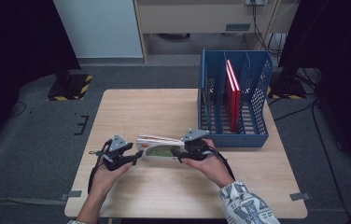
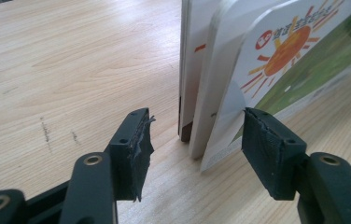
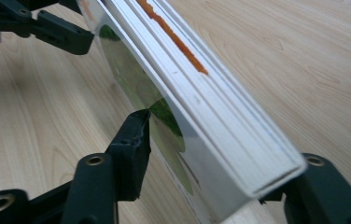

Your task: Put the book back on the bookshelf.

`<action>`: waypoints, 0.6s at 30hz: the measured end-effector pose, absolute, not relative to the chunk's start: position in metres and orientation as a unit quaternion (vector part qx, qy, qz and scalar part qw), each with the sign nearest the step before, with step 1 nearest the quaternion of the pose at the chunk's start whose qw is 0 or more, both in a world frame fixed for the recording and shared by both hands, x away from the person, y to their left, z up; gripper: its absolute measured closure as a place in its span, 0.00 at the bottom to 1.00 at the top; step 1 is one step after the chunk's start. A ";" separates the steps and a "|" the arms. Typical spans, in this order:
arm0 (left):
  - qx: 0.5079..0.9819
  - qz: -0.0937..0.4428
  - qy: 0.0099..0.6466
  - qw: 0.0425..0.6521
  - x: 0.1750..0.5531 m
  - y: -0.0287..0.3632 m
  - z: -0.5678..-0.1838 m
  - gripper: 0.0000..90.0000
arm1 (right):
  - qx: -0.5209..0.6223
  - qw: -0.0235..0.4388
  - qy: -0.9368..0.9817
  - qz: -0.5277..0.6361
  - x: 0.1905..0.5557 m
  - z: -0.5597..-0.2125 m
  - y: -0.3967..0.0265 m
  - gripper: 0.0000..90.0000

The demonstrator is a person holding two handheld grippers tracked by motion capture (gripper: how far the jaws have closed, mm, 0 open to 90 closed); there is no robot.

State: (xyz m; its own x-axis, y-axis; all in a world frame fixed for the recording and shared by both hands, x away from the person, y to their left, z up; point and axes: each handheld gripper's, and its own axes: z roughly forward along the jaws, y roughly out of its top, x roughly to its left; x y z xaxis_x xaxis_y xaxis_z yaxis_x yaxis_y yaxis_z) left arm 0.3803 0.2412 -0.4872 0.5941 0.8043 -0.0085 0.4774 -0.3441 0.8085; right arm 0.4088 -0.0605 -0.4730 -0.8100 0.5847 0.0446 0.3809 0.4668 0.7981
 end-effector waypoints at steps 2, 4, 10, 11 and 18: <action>0.788 0.204 0.410 0.411 0.381 0.242 -0.487 0.46 | 0.281 0.114 0.849 0.432 0.407 -0.472 -0.060 0.56; 0.783 0.208 0.415 0.414 0.382 0.244 -0.487 0.46 | 0.275 0.111 0.851 0.432 0.405 -0.471 -0.060 0.60; 0.779 0.210 0.423 0.412 0.386 0.248 -0.487 0.44 | 0.270 0.110 0.852 0.436 0.399 -0.468 -0.055 0.64; 0.779 0.210 0.424 0.411 0.385 0.249 -0.487 0.44 | 0.269 0.109 0.851 0.437 0.399 -0.467 -0.054 0.64; 0.777 0.211 0.433 0.406 0.387 0.256 -0.488 0.40 | 0.276 0.104 0.851 0.434 0.399 -0.466 -0.049 0.67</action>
State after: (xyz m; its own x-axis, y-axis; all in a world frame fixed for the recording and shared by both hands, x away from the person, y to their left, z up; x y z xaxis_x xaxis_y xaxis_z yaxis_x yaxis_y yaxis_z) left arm 0.3871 0.2562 -0.4881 0.5370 0.8432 -0.0246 0.5010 -0.2954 0.8135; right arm 0.3990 -0.0487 -0.4662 -0.8258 0.5604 0.0631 0.3807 0.4714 0.7955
